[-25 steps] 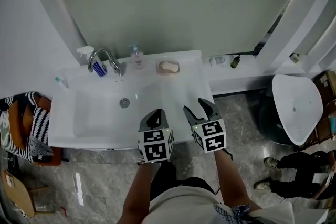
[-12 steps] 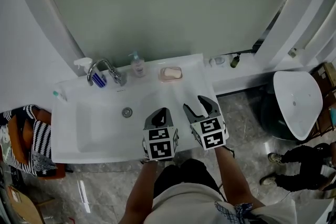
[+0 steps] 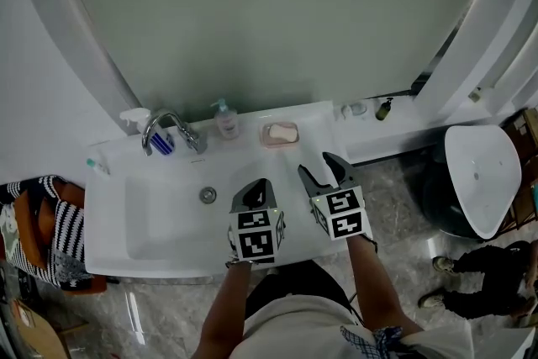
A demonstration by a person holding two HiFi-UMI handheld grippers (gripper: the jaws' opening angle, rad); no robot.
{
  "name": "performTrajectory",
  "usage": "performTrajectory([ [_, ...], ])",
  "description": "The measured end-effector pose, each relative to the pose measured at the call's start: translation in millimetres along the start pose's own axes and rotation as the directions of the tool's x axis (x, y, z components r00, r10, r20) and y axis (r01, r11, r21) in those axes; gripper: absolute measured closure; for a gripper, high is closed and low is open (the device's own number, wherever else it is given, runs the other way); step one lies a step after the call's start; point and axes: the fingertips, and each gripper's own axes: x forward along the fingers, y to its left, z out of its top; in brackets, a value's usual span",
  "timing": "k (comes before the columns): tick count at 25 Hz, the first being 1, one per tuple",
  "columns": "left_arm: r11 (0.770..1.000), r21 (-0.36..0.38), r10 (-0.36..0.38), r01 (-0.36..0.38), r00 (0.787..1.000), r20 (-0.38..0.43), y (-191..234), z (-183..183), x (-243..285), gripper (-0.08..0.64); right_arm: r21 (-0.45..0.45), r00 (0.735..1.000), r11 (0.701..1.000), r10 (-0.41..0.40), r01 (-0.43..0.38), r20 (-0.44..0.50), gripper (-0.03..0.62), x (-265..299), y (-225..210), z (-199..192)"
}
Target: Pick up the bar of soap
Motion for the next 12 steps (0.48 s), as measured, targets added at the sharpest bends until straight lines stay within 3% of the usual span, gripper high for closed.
performTrajectory([
  [5, 1.000, -0.014, 0.000, 0.000, 1.000, -0.021, 9, 4, 20, 0.552, -0.015, 0.999, 0.999, 0.043, -0.043, -0.010, 0.348, 26, -7, 2],
  [12, 0.999, -0.048, 0.018, -0.020, 0.999, -0.038, 17, 10, 50, 0.552, -0.083, 0.984, 0.983, 0.159, -0.166, -0.076, 0.348, 65, -11, -1],
])
